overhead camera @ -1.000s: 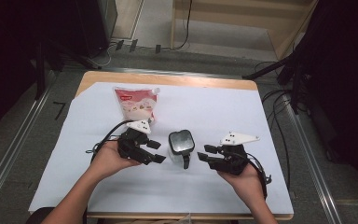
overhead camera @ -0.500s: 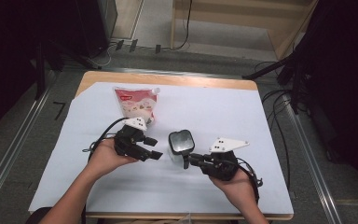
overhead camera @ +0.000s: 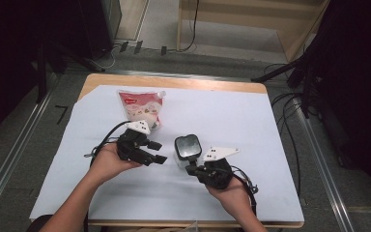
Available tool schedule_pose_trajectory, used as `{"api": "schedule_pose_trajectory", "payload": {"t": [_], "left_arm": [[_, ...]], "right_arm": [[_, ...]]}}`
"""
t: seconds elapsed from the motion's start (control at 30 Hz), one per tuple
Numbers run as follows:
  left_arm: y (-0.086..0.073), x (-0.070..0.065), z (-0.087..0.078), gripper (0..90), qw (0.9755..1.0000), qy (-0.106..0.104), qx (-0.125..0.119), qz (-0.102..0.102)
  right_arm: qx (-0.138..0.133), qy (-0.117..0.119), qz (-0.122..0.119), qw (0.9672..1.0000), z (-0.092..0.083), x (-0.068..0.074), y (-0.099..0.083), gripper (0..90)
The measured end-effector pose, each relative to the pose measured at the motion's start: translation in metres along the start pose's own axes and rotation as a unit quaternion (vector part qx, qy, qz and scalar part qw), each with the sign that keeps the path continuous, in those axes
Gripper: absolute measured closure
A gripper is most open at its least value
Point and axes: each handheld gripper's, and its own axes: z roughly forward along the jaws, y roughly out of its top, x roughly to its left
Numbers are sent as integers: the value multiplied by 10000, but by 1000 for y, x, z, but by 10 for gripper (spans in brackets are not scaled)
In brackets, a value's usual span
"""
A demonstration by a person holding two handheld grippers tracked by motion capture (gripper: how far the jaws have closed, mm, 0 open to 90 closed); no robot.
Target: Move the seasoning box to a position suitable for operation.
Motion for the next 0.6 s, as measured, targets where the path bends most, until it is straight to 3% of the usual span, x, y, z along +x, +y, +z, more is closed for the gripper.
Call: {"api": "schedule_pose_trajectory", "payload": {"t": [0.13, 0.6], "left_arm": [[0, 1, 0, 411, 10000, 1, 19, -46], [-2, 0, 1, 409, 10000, 10, -26, 40]], "right_arm": [[58, -4, 8, 10000, 8, -4, -1, 900], [148, -68, 31, 9999, 5, -6, -1, 900]]}}
